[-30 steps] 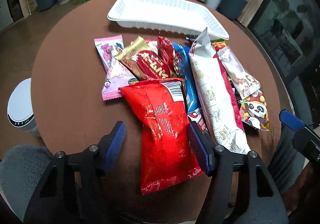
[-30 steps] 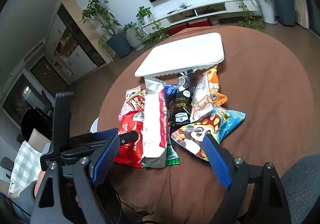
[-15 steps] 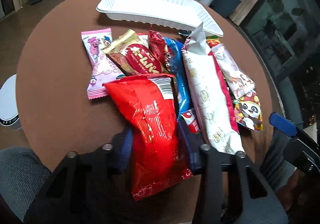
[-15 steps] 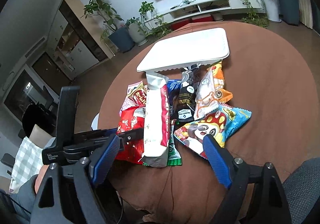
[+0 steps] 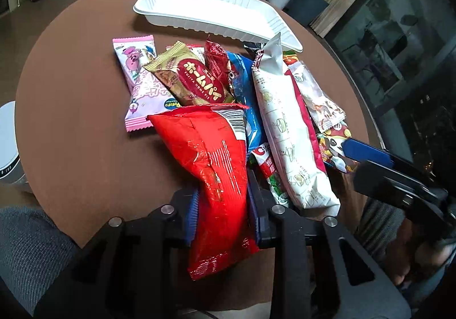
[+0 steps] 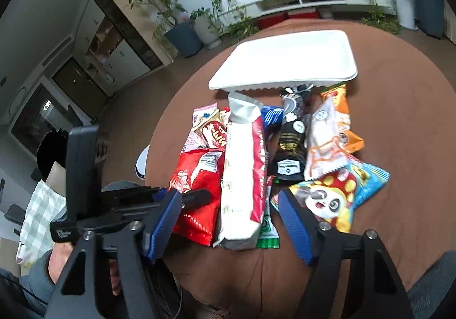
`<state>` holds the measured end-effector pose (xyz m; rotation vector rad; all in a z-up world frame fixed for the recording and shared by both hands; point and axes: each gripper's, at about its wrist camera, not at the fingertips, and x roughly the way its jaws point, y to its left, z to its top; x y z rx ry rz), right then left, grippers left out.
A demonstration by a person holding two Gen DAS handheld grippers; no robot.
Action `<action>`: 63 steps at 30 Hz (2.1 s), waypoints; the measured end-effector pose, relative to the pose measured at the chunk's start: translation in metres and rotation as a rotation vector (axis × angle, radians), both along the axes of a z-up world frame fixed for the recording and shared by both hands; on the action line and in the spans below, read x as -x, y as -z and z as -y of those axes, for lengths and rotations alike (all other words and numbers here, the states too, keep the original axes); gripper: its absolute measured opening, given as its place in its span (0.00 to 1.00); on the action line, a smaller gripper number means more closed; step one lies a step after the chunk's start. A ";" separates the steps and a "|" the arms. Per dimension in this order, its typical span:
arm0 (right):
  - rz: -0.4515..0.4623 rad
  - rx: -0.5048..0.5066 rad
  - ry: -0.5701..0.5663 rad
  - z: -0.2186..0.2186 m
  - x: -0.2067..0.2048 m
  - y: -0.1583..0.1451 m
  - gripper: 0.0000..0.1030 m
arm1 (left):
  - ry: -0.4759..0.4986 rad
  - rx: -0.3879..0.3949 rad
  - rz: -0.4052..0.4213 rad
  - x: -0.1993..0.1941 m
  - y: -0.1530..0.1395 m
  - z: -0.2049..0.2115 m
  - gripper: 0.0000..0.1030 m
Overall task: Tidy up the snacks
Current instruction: 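Grasp the red chip bag with the left tool while the right tool grasps the white-red bar, then lower the red bag into the white tray with the left tool while the right tool places the bar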
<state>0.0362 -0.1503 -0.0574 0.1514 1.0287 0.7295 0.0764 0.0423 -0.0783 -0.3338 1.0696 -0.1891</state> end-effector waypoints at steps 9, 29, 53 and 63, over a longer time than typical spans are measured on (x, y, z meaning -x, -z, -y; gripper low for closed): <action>-0.048 0.089 -0.023 -0.018 -0.018 0.019 0.59 | 0.011 0.039 0.010 0.005 0.001 -0.003 0.25; -0.041 0.130 -0.005 -0.015 -0.022 0.028 0.15 | 0.013 0.071 0.025 0.009 -0.002 -0.008 0.24; 0.011 0.027 0.025 -0.006 -0.021 0.002 0.06 | 0.028 0.111 0.067 0.012 0.001 -0.012 0.22; 0.012 -0.040 0.052 0.007 -0.026 -0.008 0.06 | 0.017 0.146 0.116 0.017 -0.015 -0.029 0.22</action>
